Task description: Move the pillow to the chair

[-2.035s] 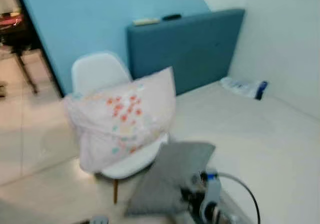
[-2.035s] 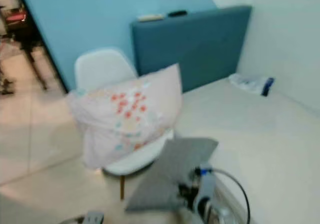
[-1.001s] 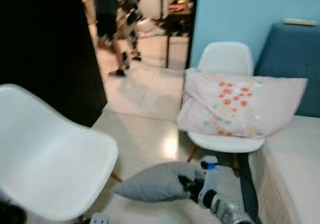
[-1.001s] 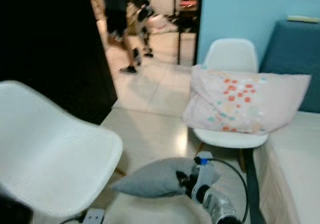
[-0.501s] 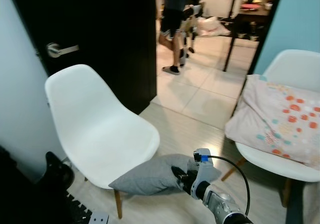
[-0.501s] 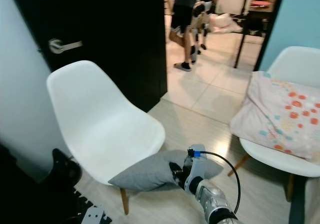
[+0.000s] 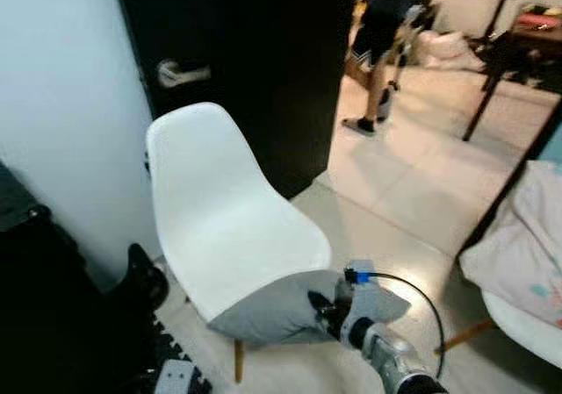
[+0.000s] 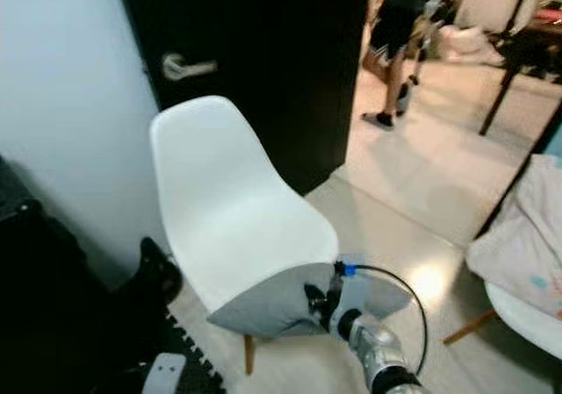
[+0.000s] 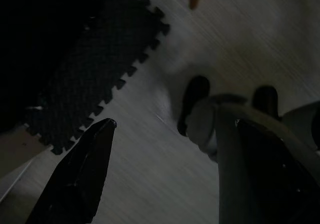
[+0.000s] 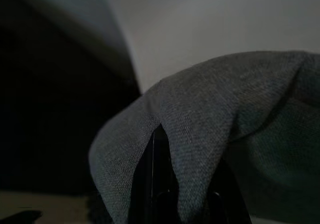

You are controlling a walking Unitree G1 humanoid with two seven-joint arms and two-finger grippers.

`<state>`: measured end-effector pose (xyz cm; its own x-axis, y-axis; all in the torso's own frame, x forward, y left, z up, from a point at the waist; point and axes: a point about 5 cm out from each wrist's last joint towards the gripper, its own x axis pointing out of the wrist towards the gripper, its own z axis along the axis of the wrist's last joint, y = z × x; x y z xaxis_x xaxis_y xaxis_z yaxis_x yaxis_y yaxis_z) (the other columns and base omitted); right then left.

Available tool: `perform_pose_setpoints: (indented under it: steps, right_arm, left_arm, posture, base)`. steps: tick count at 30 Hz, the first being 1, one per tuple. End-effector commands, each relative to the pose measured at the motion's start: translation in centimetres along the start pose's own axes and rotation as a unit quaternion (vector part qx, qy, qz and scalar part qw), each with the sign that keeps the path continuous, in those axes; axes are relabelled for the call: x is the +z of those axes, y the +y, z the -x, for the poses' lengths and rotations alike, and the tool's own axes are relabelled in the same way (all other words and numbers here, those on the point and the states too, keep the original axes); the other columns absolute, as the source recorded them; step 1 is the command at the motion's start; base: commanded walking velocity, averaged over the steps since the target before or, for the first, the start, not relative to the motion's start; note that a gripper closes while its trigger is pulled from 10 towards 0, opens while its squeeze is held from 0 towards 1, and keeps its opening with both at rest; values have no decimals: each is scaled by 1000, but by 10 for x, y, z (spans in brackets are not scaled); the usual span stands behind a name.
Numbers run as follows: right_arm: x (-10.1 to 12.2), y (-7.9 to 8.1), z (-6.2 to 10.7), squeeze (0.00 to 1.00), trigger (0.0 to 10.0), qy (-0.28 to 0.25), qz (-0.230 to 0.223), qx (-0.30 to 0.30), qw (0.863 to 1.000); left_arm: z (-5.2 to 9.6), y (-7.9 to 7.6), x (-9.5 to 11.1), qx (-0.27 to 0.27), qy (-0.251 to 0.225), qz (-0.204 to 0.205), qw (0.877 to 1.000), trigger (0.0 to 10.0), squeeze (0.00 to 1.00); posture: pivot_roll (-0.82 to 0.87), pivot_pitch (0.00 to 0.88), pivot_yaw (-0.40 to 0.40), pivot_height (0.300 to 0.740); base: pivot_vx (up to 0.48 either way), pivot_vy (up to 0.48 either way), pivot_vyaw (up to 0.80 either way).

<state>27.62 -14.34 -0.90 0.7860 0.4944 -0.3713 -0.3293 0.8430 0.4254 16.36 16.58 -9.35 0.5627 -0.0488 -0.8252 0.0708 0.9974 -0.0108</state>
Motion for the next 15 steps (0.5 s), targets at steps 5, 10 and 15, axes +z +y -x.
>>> perform_pose_setpoints:
  steps: [5, 10, 15]
  right_arm:
    - [30, 0, -6, 0, 10000, -70, 12, -4, 997]
    - [49, -2, -8, 0, 10000, -98, 21, -11, 995]
    - [61, 1, -10, 0, 10000, -115, 30, -4, 993]
  left_arm:
    - [-4, -6, 22, -24, -44, 7, 999, 10000, 0]
    - [-7, -13, 56, -45, -103, 8, 994, 10000, 0]
    - [-7, -16, 74, -55, -132, 11, 990, 10000, 0]
  posture:
    - [21, 0, -28, 740]
    - [26, 0, -35, 740]
    - [23, 0, -37, 740]
  base:
    - [0, 0, 473]
    - [0, 0, 0]
    - [270, 0, 0]
